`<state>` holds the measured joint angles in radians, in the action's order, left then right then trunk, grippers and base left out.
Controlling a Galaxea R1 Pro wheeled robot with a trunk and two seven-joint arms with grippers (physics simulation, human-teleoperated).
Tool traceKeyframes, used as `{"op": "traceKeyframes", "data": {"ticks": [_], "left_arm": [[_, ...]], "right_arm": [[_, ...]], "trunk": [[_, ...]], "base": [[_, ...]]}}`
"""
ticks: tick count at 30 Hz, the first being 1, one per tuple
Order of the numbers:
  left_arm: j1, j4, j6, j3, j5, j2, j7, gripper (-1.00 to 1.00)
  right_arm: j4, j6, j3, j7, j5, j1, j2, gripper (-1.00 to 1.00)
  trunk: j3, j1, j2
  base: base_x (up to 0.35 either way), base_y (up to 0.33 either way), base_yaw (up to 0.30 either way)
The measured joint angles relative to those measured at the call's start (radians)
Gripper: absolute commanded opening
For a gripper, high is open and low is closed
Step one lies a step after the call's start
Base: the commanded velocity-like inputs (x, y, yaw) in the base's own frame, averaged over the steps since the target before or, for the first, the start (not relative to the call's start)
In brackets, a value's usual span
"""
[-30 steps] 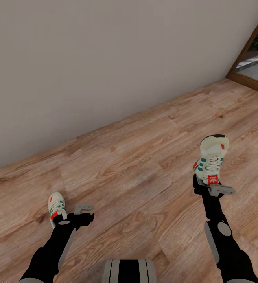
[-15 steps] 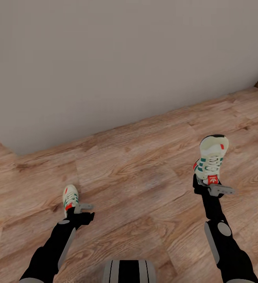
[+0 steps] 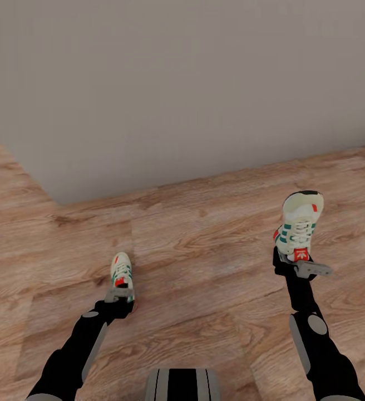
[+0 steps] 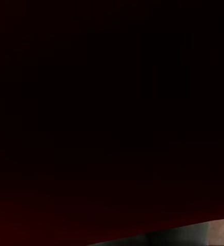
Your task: Pick up the two gym shoes and the two sandals from the corridor floor and place them onto the hallstand (shoe rack) in the corridor, making sure they are on the rack and not on the floor. Arrange them so the two gym shoes are next to each other and the two sandals are next to each other.
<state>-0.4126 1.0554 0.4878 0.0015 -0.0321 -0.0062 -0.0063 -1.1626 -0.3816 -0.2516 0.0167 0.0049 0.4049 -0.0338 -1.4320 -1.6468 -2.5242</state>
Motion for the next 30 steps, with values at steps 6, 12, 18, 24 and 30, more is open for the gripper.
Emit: {"op": "traceKeyframes", "data": {"ticks": [6,12,18,24,30], "left_arm": [[0.0,0.0,0.0,0.0,0.001,0.0,0.0,1.0],[0.0,-0.001,0.0,0.0,0.001,0.0,0.0,1.0],[0.0,-0.002,0.0,0.0,0.001,0.0,0.0,1.0],[0.0,-0.002,0.0,0.0,0.001,0.0,0.0,1.0],[0.0,-0.002,0.0,0.0,0.0,0.0,0.0,1.0]], "right_arm": [[0.0,0.001,0.0,0.0,0.0,0.0,0.0,-1.0],[0.0,0.0,0.0,0.0,0.005,0.0,0.0,-1.0],[0.0,0.0,0.0,0.001,-0.001,0.0,0.0,-1.0],[0.0,0.0,0.0,-0.001,-0.002,0.0,0.0,-1.0],[0.0,0.0,0.0,-0.001,0.002,0.0,0.0,-1.0]], "trunk": [[0.0,0.0,0.0],[0.0,0.0,0.0],[0.0,0.0,0.0],[0.0,0.0,0.0],[0.0,0.0,0.0]], "base": [[0.0,0.0,0.165],[0.129,-0.091,0.017],[0.266,-0.19,0.001],[0.099,-0.077,0.08],[0.009,-0.007,0.269]]}}
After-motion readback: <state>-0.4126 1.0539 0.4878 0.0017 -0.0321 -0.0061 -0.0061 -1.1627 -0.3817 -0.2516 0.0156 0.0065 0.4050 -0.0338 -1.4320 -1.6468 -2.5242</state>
